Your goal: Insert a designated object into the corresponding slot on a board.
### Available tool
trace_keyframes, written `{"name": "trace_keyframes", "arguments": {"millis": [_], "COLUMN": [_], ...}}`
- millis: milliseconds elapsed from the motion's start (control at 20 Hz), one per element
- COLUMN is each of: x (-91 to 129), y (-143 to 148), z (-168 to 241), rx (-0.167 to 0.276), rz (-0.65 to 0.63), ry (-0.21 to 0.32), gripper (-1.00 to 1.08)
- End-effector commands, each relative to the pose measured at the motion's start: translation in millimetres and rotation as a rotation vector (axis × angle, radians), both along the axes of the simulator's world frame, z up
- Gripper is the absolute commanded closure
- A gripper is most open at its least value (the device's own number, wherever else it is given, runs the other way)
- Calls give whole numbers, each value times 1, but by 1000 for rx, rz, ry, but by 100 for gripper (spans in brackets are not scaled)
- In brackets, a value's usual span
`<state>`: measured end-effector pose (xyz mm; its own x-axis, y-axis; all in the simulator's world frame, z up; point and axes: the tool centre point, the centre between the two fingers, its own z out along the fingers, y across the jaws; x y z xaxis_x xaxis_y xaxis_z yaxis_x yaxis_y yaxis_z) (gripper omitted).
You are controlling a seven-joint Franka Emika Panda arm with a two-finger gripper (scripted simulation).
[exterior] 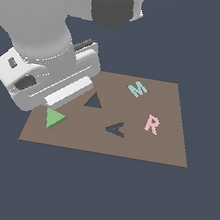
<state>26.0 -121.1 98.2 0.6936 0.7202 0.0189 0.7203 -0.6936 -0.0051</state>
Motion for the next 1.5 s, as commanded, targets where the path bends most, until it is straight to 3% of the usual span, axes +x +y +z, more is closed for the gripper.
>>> {"name": "trace_keyframes", "arguments": {"millis": [0, 700, 1450], "x": [7, 44, 54], "y": [-10, -42, -46], "z": [-9, -42, -52], "rx": [-3, -16, -19], "rz": [81, 386, 449], "ry": [1, 5, 6], "gripper": [-92, -92, -92]}}
